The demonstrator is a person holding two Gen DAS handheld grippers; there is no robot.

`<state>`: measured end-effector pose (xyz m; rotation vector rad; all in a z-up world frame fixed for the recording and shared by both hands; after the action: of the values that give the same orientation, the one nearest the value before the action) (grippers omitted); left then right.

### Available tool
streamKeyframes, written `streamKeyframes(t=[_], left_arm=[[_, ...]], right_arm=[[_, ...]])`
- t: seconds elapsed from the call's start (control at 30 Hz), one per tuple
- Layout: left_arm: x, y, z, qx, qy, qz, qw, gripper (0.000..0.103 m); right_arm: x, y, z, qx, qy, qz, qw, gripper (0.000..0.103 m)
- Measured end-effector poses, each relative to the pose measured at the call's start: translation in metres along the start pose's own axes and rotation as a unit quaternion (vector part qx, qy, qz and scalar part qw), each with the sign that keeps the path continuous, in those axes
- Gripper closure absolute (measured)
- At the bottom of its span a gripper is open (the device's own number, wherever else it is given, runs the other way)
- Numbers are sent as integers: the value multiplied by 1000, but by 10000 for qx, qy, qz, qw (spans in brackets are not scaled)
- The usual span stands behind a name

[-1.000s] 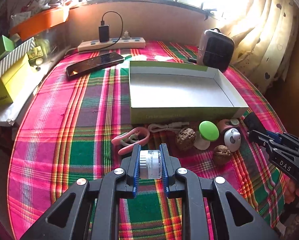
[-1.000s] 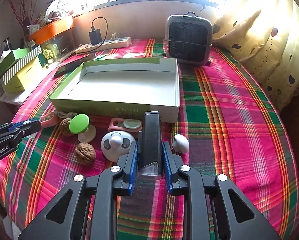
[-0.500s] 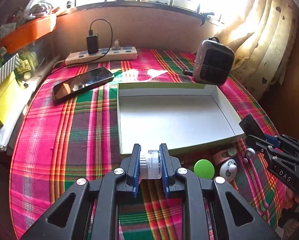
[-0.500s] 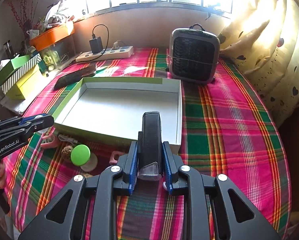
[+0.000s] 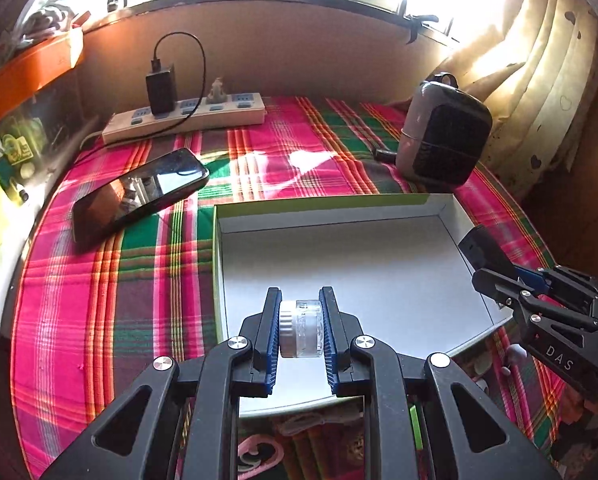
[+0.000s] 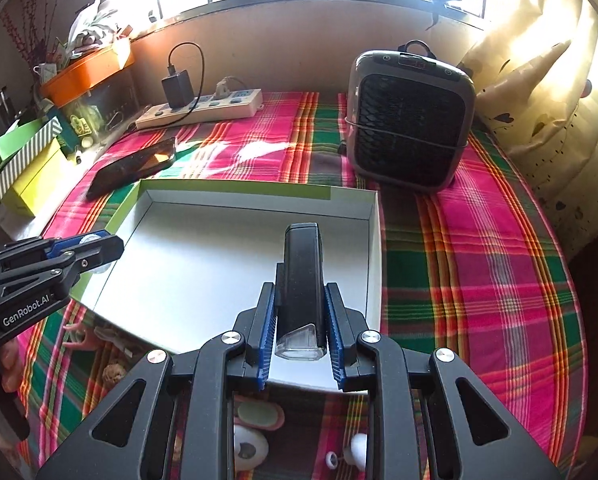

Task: Organize objects
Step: 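Carry the white roll and black flashlight with both tools into the green-rimmed tray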

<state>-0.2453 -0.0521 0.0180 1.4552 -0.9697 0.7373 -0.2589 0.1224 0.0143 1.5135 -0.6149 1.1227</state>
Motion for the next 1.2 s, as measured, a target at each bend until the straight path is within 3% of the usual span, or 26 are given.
streamKeyframes(t=[0.57, 1.2], left_arm=[[-51, 34, 5, -45, 216, 288, 9993, 86], [-59, 36, 5, -133, 286, 286, 9991, 86]], right_arm=[[-44, 23, -8, -26, -162, 251, 9996, 79], [-53, 27, -7, 39, -235, 240, 9994, 78]])
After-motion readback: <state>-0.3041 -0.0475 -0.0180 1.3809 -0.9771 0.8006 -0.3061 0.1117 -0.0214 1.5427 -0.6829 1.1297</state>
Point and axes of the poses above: each gripper's, at about its wrist camera, not at the fingertips, and x roughly against the way its jaws point, z to its left, y to its top, the point moved 4 cm from there along -x, roughly the way its jaws point, and after that the axes turned 11 degrees about z, right-handed, at the moved point
